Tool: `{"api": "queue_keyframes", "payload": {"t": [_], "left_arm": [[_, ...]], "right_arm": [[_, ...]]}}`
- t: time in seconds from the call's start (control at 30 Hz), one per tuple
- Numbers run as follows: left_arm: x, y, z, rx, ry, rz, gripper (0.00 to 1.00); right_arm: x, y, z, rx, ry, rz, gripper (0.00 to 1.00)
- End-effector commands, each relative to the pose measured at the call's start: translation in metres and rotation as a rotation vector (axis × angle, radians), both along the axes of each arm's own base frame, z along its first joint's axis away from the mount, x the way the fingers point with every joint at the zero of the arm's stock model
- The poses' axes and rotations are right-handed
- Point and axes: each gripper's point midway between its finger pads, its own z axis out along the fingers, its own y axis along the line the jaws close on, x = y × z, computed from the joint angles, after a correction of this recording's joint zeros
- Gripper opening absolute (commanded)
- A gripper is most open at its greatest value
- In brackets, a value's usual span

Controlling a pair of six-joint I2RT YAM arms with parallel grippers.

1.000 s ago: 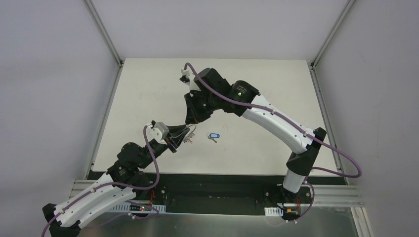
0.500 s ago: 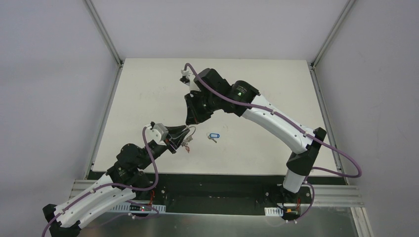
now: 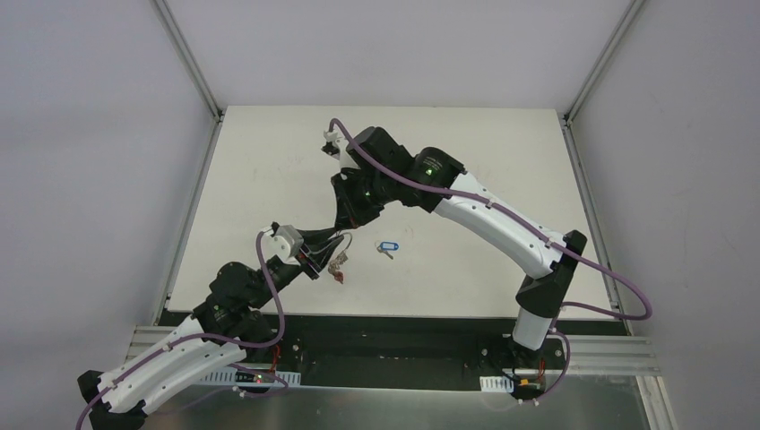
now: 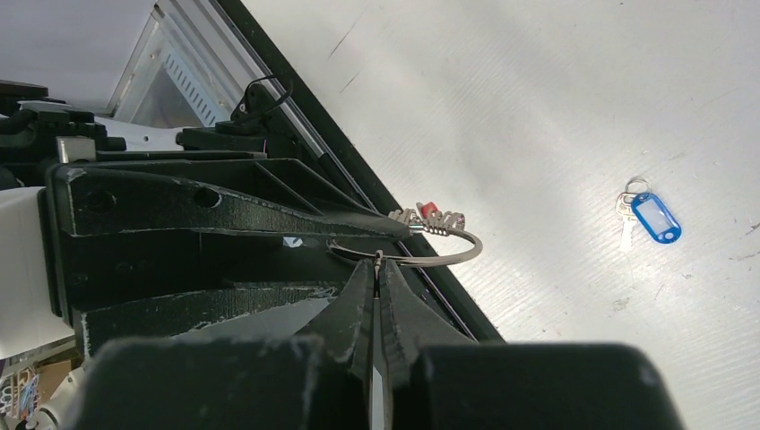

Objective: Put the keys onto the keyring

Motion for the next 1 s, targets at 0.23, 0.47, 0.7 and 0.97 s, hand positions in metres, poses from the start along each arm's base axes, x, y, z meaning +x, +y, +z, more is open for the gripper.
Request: {"api": "queue_keyframes", "payload": {"t": [0.23, 0.47, 0.7, 0.97], "left_arm": [[-0.001, 0.002, 0.012, -0.028, -0.045, 0.003, 0.24], [-0.001, 0.0, 0.01, -0.019, -0.044, 0.001, 0.19], [-0.001, 0.0, 0.009, -0.017, -0.043, 0.002, 0.21], [-0.001, 0.0, 0.01, -0.018, -0.044, 0.003, 0.26]], "right_arm": [[-0.007, 0.004, 0.017, 0.032, -0.021, 0.03, 0.0], [-0.005, 0.004, 0.021, 0.04, -0.034, 0.02, 0.0], [-0.006, 0.002, 0.025, 0.049, -0.041, 0.015, 0.0], [-0.007, 0.002, 0.027, 0.054, -0.051, 0.014, 0.0]]}}
